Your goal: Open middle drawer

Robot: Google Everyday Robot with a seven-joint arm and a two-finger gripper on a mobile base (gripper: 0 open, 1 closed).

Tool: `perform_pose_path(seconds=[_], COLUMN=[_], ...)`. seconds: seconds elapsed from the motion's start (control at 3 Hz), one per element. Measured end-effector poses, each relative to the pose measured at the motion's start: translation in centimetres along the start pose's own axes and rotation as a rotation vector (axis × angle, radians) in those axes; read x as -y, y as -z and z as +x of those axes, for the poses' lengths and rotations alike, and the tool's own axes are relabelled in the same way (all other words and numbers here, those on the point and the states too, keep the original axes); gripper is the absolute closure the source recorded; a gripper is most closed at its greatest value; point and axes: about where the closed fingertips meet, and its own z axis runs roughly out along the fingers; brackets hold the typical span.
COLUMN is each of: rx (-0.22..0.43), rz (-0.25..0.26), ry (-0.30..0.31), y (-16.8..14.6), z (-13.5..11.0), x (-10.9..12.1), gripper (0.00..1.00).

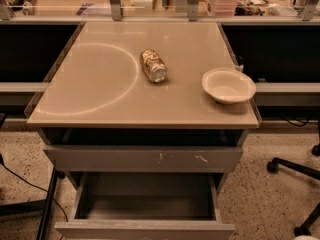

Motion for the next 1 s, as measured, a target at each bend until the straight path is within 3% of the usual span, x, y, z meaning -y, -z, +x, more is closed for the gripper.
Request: perform_pose_path(seconds=[0.67,1.0], rx=[0.0,0.002], rz=[0.0,0.047], ry=[0.0,0.025], y=[0.0,1.2], z=[0.0,-1.2], x=[0.0,0.6], gripper=[0.35,0.12])
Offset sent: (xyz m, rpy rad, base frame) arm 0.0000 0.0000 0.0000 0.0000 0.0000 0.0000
